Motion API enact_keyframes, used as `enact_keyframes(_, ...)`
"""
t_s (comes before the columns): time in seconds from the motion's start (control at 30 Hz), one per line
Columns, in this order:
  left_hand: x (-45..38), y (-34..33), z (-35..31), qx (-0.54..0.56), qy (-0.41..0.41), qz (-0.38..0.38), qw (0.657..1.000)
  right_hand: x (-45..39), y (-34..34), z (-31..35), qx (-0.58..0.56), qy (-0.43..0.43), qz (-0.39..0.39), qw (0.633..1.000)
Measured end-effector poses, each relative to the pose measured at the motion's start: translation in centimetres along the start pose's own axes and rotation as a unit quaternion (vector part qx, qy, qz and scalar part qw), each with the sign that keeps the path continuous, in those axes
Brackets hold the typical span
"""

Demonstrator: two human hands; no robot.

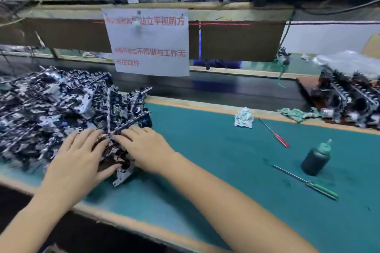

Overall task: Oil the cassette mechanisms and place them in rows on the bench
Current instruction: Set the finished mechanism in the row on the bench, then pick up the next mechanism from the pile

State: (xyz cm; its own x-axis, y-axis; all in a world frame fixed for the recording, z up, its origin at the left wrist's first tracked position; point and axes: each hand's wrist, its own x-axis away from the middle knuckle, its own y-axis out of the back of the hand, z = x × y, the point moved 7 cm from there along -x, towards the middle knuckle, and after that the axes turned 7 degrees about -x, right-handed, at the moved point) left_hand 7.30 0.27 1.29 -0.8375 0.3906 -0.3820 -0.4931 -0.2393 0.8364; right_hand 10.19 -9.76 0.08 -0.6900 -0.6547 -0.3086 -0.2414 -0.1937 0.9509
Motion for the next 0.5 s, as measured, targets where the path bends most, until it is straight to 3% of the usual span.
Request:
enact_keyframes(0.2,1.1,1.8,-1.4,0.119,-0.058,-0.075,0.988,1.2,0.8,0.5,0.027,0.033,-0.030,0.999)
enact_keyframes(0.4,1.5,1.6,-3.1,0.272,0.006,-0.013,0.962,4.2,2.6,-0.3,0.013,0.083,-0.011,0.996)
enact_keyframes(0.5,0.3,1.7,-5.4,0.332,-0.018,0.008,0.943,6.9,5.0,-2.1,0.006,0.074,-0.070,0.995)
